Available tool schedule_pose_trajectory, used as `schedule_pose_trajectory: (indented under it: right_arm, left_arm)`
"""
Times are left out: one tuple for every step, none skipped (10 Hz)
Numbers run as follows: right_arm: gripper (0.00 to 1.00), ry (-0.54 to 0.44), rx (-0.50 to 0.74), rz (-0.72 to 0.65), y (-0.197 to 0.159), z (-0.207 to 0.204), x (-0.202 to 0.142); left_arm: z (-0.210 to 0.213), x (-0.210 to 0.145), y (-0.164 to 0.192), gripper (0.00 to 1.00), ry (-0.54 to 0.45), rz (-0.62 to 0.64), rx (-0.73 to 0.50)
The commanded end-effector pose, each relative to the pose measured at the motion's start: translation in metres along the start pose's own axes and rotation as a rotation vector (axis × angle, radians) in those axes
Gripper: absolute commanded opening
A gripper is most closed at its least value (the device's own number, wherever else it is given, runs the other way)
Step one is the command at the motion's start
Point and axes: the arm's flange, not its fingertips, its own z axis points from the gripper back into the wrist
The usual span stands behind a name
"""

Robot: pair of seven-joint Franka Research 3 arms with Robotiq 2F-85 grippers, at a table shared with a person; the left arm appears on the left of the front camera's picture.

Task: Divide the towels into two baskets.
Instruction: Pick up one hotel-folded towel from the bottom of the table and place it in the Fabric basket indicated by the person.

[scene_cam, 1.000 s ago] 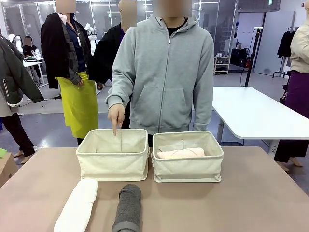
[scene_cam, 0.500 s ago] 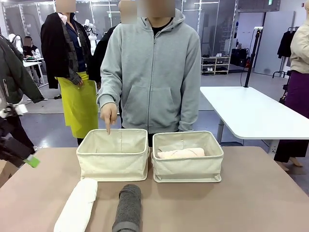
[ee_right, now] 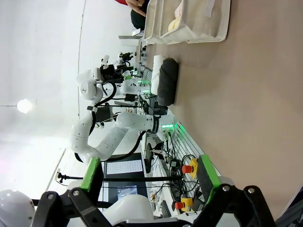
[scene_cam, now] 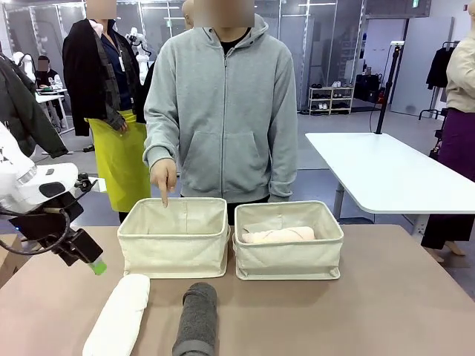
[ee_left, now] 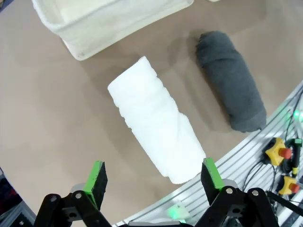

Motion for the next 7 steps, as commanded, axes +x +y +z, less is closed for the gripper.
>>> schedule_pose_trajectory:
  right_arm:
    - [1.00,0.006,-0.009,-0.005,0.004,-0.002,-0.003]
    - [1.00,0.006,-0.009,-0.005,0.004,-0.002,-0.003]
    - [1.00,0.006,-0.009,-0.005,0.004,-0.002,-0.003]
    - [1.00,0.006,-0.009,-0.005,0.004,-0.002,-0.003]
    - [1.00,0.006,-0.009,-0.005,0.004,-0.002,-0.003]
    - [1.00,0.006,-0.009,-0.005,0.004,-0.002,-0.003]
    - [1.00,0.006,-0.009,-0.005,0.004,-0.002,-0.003]
  left_arm:
    - [0.011,-0.007,0.015,1.00,-0.012,-0.003,-0.022]
    - [0.011,-0.007,0.015,1.00,-0.012,-0.003,-0.022]
    - [0.011,-0.007,0.015,1.00,-0.012,-0.003,-0.022]
    - [0.011,-0.007,0.015,1.00,-0.012,-0.003,-0.022]
    - [0.011,-0.007,0.015,1.00,-0.012,-0.003,-0.022]
    - [0.009,-0.005,0.012,1.00,-0.024,0.011,-0.013]
    - [0.011,0.015,0.018,1.00,-0.011,0.025,0.025]
